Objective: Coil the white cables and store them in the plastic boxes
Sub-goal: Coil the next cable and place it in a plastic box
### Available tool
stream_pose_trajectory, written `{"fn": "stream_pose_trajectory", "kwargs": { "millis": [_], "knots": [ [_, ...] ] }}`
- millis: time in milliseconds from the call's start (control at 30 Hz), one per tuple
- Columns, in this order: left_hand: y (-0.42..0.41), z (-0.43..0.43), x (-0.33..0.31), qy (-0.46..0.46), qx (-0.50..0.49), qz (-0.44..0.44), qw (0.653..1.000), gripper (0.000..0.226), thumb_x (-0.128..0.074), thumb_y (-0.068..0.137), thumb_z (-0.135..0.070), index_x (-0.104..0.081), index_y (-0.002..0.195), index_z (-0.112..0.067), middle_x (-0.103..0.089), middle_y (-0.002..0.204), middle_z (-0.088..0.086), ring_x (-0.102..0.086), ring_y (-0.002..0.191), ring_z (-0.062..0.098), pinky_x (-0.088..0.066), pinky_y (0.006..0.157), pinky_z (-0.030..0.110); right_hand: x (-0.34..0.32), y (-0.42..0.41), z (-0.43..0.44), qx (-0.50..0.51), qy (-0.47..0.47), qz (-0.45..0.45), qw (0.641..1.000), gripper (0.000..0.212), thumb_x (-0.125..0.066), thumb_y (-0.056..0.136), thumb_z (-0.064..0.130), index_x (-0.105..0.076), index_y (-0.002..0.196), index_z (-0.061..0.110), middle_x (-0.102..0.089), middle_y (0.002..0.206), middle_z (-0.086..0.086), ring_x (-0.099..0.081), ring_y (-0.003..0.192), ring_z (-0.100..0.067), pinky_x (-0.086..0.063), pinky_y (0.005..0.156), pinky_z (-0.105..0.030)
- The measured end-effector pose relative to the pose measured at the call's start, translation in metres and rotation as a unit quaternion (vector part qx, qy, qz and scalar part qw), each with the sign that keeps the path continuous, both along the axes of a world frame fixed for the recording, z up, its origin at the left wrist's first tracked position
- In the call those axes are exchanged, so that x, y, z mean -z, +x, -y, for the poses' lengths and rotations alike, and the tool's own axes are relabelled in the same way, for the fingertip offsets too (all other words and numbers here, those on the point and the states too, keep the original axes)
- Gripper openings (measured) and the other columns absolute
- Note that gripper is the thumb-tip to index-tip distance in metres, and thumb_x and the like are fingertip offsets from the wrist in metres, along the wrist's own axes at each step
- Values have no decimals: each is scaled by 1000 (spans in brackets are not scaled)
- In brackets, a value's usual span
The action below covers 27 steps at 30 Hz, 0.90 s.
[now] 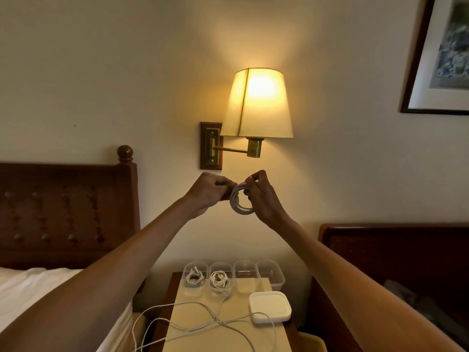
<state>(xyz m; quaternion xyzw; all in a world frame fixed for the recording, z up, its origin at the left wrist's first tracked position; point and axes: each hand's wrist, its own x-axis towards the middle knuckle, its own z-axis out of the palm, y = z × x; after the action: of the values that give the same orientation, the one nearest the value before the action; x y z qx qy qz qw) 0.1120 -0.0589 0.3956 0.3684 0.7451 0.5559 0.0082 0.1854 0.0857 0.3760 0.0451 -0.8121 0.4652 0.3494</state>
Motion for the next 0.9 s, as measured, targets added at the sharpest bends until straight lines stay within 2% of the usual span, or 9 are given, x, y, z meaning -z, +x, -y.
{"fn": "stream_pose_trajectory", "kwargs": {
  "millis": [133,200,300,467,633,700,767,833,900],
  "knots": [
    [1,3,-5,43,65,139,987,23,-65,94,-21,-72,105,-2,-74,101,15,-70,99,25,-54,90,33,-1,-1,-5,2,13,1,1000,12,-34,106,20,-36,104,9,-58,102,-15,-58,86,-19,-48,73,-28],
    [2,3,-6,23,74,136,988,28,-72,88,-17,-69,114,-9,-74,104,13,-70,102,23,-54,91,33,0,-1,-8,-3,13,4,1000,13,-33,106,20,-36,106,7,-57,102,-14,-57,85,-16,-48,70,-21],
    [5,1,-3,17,70,143,987,49,-77,79,-2,-60,123,-17,-74,101,16,-71,101,27,-54,93,36,3,-2,-9,-14,2,10,1000,14,-32,106,20,-35,107,6,-55,104,-13,-56,88,-14,-46,71,-19],
    [6,-2,2,56,41,156,985,49,-72,82,4,-58,123,-17,-74,100,18,-71,99,29,-55,92,37,4,-4,-8,-28,-25,6,999,13,-32,107,20,-35,107,8,-55,105,-11,-57,91,-14,-47,76,-21],
    [4,2,4,90,113,184,972,53,-68,84,6,-54,128,-19,-71,107,21,-69,102,32,-54,93,39,0,-1,-8,-27,-25,2,999,15,-31,107,23,-34,107,9,-53,96,0,-56,88,-12,-47,77,-25],
    [4,6,4,77,135,156,975,58,-70,82,8,-54,128,-24,-70,106,22,-67,101,32,-54,90,38,0,-1,-8,-39,-42,19,998,16,-32,107,24,-35,107,8,-53,96,-1,-55,87,-11,-47,77,-26],
    [8,7,5,51,121,90,987,60,-75,79,6,-56,125,-28,-71,104,19,-69,98,27,-55,82,30,-1,-3,-8,-42,-72,44,996,19,-32,107,25,-38,109,7,-53,92,-1,-53,81,-11,-45,73,-24],
    [11,5,8,30,79,10,996,54,-79,78,-1,-58,120,-27,-73,99,9,-71,93,17,-54,77,19,-2,-5,-7,-43,-110,67,991,23,-32,106,26,-40,113,5,-53,88,-2,-50,75,-10,-43,67,-21],
    [12,2,11,24,29,-65,997,40,-79,80,-8,-63,114,-23,-75,99,2,-71,92,11,-54,78,20,-1,-7,-9,-45,-130,82,987,26,-31,106,26,-42,116,4,-53,86,-4,-48,72,-11,-41,61,-19]
  ]
}}
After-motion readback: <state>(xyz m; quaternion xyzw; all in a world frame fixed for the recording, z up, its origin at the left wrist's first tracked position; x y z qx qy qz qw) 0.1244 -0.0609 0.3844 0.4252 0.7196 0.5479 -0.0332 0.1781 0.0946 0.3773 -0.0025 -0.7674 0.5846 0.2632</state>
